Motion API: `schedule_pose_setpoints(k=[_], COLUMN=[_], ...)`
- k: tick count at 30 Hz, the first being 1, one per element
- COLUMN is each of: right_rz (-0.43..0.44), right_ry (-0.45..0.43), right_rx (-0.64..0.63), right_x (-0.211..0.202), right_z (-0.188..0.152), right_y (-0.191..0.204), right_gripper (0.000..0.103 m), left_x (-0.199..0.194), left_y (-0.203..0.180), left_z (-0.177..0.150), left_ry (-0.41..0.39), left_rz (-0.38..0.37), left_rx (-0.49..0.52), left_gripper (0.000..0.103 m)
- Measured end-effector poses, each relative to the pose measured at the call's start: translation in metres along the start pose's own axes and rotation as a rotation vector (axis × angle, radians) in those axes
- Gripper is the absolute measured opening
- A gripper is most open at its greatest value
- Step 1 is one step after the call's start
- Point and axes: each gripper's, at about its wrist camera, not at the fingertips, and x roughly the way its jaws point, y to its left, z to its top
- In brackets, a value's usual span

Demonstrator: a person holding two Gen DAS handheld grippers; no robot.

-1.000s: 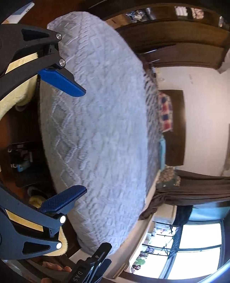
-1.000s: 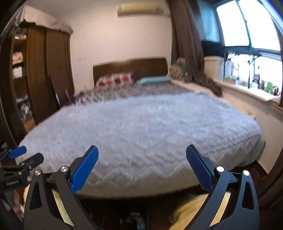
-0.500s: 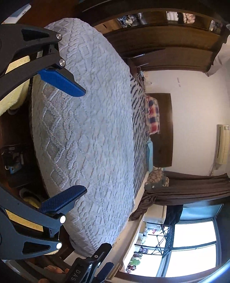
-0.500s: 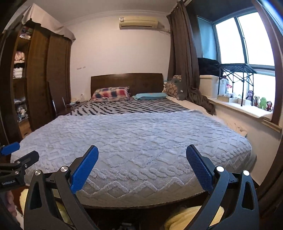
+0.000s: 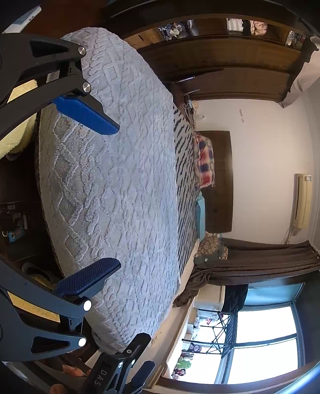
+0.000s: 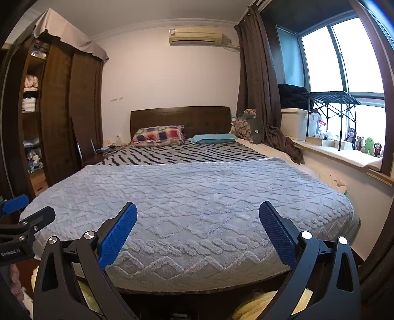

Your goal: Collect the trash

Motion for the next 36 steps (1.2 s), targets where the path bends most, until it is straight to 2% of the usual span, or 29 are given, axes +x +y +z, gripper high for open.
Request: schedule_pose_setpoints(k=[36], right_rz=[0.017], right_ry=[0.02], right_rx=[0.012], right_x=[0.0003], right_z=[0.0], right_y=[0.0039], right_gripper=[0.1], left_x=[-0.0024], left_y=[-0.0013], left_z=[-0.0006], left_ry=[-0.01], left_rz=[0.005], left_rx=[-0.001], left_gripper=[0.095])
